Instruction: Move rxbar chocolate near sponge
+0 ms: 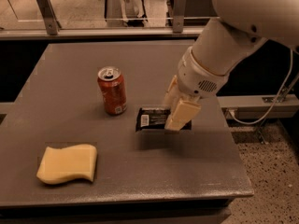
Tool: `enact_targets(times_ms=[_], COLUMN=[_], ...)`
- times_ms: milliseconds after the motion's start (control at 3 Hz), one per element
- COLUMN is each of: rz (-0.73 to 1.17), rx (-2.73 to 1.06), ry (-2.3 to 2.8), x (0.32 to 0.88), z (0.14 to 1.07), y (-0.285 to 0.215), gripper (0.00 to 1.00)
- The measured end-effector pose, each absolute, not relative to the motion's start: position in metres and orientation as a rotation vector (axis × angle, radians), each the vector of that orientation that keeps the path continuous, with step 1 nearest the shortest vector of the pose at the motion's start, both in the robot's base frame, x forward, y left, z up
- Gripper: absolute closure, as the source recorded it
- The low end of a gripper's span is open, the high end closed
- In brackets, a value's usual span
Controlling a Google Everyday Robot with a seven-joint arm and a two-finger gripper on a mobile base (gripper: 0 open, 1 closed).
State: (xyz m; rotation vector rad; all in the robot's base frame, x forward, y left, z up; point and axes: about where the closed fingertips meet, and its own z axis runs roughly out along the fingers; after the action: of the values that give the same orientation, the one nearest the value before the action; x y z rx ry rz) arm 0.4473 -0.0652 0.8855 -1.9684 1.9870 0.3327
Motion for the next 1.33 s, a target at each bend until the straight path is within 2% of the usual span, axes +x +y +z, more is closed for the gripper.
enact_targets(times_ms=[667, 1333], rz=[0.423, 0.385], rx=[-1.972, -1.893], ry=[2.006, 2.093], x=[0.428, 0.396], z=[0.861, 0.842], y=[-0.012, 0.008], gripper=[1.00, 1.00])
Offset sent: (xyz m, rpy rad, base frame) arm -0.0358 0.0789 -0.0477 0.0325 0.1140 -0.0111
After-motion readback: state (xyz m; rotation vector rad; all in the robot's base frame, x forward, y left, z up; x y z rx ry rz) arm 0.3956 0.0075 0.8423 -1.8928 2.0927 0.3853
